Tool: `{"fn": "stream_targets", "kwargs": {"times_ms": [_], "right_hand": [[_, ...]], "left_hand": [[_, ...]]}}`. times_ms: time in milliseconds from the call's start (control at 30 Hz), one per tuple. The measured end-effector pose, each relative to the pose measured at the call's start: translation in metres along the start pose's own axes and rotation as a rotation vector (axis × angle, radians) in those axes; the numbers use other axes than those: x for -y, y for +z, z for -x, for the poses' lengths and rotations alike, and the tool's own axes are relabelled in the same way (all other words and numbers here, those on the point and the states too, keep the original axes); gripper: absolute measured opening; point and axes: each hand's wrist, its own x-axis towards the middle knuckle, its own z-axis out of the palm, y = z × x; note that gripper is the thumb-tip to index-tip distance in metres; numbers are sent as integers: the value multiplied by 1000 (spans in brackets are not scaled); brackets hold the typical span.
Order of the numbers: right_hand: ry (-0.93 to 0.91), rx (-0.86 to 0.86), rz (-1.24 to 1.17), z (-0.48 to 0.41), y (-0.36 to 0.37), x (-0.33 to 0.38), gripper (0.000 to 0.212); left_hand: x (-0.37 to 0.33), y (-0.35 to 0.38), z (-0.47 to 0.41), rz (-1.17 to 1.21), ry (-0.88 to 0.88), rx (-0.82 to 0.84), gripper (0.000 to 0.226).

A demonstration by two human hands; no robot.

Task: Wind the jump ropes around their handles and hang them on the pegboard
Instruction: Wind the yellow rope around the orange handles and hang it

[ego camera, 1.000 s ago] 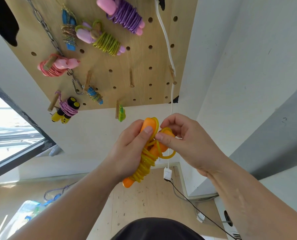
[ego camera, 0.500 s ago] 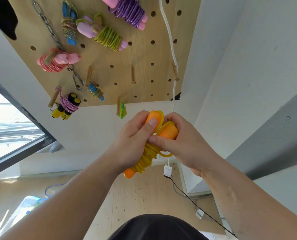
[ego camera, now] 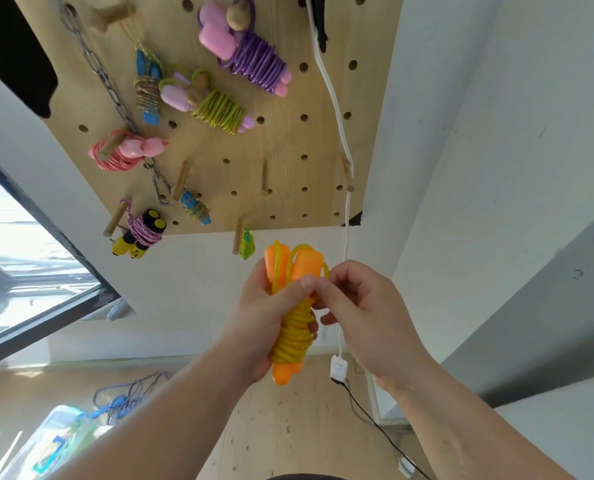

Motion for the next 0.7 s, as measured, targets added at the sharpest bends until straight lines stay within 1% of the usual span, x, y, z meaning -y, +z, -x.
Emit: {"fn": "stream_targets", "kwargs": {"times_ms": [100,133,233,300,433,533,667,700], "right_hand": [[-39,27,22,-3,-1,-2,18],[-47,31,13,-4,-2,-4,17],[-75,50,7,-8,-4,-10,15],[-94,72,18,-10,-4,-15,16],[-74,82,2,-17,-2,-20,24],[-74,64,23,-28,2,-26,28],[-156,6,102,-44,23,-30,22],[-167,-2,127,-49,29,-32,23]], "left_hand": [[4,5,-4,16,30,-89,44],[5,6,-5,-5,47,-116,43],[9,8,-5,-88,100,-171,47],[11,9,-4,-114,119,-190,45],[19,5,-6,-201,126,-249,46],[19,-5,-13,-162,91,-287,42],[8,-19,-32,7,-26,-306,26],[5,-23,-38,24,-36,-317,30]]}}
